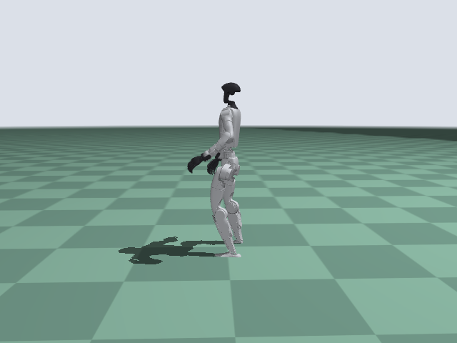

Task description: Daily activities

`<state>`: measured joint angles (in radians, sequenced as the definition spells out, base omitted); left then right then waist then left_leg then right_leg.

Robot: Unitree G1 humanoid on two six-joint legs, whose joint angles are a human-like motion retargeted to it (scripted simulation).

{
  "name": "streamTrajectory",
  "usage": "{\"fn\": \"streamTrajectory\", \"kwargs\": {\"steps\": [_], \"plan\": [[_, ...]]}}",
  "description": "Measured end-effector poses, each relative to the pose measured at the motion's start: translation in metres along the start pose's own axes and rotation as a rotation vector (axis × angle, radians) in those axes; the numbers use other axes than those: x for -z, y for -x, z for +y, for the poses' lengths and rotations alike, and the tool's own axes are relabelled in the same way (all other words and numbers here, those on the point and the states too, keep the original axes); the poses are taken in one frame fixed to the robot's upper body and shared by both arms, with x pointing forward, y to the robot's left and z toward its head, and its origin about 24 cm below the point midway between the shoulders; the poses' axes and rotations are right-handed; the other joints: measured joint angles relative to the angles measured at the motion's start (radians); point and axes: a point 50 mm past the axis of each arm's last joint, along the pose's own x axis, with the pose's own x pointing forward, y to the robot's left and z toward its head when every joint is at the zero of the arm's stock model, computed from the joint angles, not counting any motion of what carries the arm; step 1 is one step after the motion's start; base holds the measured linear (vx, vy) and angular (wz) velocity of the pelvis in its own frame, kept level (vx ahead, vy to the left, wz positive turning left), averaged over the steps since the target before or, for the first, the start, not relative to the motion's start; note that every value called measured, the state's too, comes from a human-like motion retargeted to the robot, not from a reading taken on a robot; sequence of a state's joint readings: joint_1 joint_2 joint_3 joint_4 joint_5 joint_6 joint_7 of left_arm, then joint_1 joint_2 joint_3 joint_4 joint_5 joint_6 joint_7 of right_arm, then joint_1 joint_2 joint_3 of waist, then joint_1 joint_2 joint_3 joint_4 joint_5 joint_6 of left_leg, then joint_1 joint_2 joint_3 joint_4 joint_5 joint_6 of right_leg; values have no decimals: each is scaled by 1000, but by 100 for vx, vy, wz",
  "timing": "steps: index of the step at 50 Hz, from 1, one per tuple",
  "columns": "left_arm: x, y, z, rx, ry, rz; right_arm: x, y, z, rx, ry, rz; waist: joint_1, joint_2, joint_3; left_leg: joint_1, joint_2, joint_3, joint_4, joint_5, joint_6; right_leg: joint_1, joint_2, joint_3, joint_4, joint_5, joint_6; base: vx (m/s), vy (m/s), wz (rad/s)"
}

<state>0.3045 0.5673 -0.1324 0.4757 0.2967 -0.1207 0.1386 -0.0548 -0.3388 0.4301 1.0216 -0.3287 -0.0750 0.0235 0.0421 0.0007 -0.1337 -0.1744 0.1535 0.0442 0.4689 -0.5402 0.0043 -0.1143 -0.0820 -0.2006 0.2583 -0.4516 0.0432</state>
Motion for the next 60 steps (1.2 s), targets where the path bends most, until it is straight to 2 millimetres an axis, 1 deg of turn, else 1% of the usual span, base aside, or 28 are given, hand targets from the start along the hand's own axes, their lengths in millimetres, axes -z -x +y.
{"fn": "streamTrajectory", "kwargs": {"steps": [7,14,25,33,48,55,60], "plan": [[0,1,8,-87,30,3,-5,-1,-1,-6,28,-17,-9,6,7,11,16,9,6,-6,-4,27,19,7,-44,24,-2,0,0,0],[2,5,10,-132,43,9,-9,-2,-4,6,45,-29,-22,15,12,18,29,23,6,-12,-5,49,34,16,-93,52,0,0,0,0],[7,9,8,-146,50,30,-12,-3,-9,44,31,-35,-46,22,9,28,36,49,-11,-12,-2,71,44,30,-165,96,5,0,0,0],[11,10,4,-126,27,48,-10,-3,-12,67,25,-26,-58,21,5,37,32,65,-27,-12,4,80,42,37,-201,117,11,0,0,0],[13,10,0,-65,-64,40,4,0,-10,93,46,16,-55,15,6,58,23,82,-34,-28,25,101,34,31,-227,122,19,0,0,0],[10,8,-2,-61,-94,31,15,4,-6,101,52,52,-47,8,10,70,19,86,-28,-43,36,108,29,22,-218,110,19,0,0,0],[5,4,-4,-59,-93,20,28,7,0,97,43,93,-43,-2,15,79,14,89,-24,-57,48,102,21,13,-187,93,18,3,5,-3]]}}
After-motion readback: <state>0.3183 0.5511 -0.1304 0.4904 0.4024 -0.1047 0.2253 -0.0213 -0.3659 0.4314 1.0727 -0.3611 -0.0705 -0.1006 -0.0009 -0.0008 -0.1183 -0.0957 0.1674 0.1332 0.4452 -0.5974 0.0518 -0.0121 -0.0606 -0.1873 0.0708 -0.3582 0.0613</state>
